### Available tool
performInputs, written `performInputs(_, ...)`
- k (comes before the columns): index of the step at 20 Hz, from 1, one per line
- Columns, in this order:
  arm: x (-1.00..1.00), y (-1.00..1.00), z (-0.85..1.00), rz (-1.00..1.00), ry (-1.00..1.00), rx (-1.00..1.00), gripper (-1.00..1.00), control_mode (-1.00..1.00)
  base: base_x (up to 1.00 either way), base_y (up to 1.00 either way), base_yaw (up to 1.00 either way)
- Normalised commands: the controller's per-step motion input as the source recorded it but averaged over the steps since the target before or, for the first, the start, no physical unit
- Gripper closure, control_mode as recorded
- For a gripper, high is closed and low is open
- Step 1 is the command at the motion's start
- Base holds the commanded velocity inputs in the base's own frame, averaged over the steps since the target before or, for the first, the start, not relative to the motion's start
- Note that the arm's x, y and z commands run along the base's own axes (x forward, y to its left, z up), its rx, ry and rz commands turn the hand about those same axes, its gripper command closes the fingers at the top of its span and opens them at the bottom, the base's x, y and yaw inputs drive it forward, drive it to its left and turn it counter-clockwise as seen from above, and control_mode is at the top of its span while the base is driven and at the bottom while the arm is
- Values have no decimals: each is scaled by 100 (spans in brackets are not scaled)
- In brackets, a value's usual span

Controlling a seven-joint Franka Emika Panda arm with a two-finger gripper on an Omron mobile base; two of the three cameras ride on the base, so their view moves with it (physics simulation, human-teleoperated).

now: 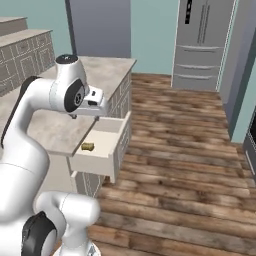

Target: Restock the sink supplies by placing the sponge and soap dispenser on the counter and next to the sink. Make sure the soap dispenser is upright.

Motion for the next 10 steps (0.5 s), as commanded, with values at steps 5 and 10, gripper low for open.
performInputs(5, 0, 0, 0, 0, 0, 0, -100, 100, 63, -3, 17)
performInputs(10, 0, 0, 0, 0, 0, 0, -100, 100, 31, 0, 6)
